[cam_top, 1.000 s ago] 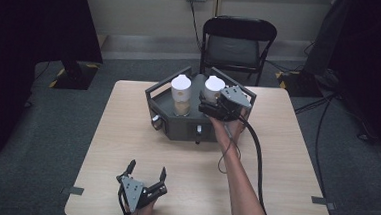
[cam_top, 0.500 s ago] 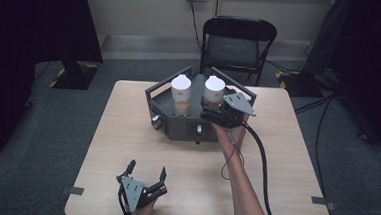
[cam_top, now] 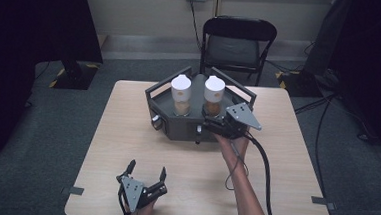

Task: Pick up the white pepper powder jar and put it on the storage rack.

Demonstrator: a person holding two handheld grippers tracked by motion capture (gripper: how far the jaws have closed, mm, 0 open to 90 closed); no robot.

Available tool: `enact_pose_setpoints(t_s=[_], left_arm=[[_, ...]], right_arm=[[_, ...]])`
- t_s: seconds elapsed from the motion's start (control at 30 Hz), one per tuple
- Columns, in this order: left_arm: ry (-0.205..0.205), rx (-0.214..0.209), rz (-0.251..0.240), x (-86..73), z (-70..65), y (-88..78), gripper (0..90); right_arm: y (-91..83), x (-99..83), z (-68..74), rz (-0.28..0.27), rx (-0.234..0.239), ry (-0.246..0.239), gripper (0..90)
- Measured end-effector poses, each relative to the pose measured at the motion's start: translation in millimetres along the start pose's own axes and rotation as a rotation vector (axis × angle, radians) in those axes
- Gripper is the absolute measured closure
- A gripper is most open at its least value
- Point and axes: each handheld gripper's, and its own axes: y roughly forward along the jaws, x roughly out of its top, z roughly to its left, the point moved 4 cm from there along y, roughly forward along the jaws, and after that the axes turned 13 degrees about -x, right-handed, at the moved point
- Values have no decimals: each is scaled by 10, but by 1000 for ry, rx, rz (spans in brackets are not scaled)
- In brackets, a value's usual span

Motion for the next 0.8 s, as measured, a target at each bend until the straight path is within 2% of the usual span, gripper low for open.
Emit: enact_pose_setpoints(t_s=[0.23, 0.37, 0.57, 0.7, 0.8], left_arm=[[-1, 1, -1, -1, -1, -1, 0], [0, 4, -2, -3, -4, 1, 0], [1, 4, -1, -2, -5, 1, 0], [1, 4, -2, -2, -5, 1, 0], [1, 4, -1, -2, -4, 1, 0]], right_arm=[[-127, -121, -72, -9, -9, 11, 0], [-244, -198, -92, -12, -14, 6, 0], [-410, -284, -136, -29, -15, 27, 0], [-502, -330, -133, -30, -25, 9, 0], [-554, -350, -119, -23, -18, -25, 0]])
